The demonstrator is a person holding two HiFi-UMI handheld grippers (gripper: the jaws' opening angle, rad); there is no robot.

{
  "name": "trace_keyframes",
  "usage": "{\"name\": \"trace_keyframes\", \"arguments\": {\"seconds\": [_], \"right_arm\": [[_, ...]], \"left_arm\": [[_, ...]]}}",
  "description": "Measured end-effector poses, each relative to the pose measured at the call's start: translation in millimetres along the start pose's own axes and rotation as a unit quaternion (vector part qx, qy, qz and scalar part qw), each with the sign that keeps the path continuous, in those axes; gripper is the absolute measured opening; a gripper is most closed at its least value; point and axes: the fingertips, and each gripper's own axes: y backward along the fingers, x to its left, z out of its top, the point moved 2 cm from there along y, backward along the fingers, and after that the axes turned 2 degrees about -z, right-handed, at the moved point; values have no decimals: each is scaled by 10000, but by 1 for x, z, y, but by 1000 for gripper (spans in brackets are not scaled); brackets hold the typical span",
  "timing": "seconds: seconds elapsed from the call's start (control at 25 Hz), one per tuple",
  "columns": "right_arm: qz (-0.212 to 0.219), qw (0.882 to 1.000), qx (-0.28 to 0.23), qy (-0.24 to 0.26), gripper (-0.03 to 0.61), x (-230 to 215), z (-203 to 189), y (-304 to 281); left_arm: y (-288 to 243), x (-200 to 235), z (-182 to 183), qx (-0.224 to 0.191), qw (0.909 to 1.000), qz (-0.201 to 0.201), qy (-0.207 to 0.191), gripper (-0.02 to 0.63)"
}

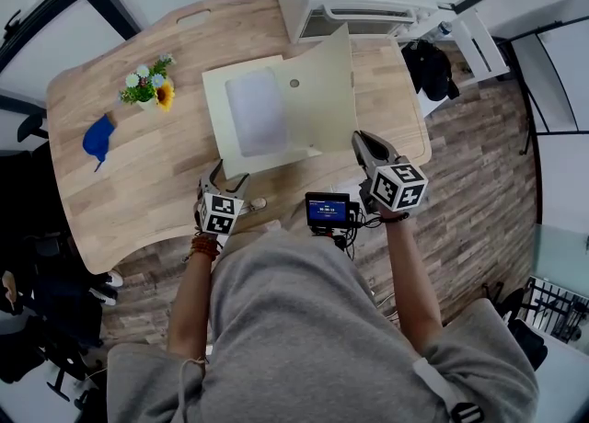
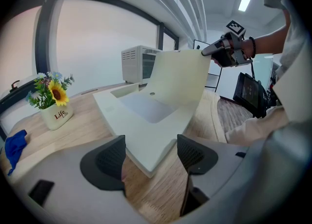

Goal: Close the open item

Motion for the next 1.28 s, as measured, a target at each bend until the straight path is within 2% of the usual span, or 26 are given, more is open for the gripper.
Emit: {"name": "trace_keyframes", "arguments": {"seconds": [0.56, 1.28], "right_arm": [[49, 9999, -59, 80, 15, 5, 1, 2], [575, 9980, 40, 257, 17, 34, 0, -8]], "left_arm": [[-3, 1, 2, -45, 10000, 30, 44, 316], [-2, 1, 2, -101, 9999, 55, 99, 316]]}}
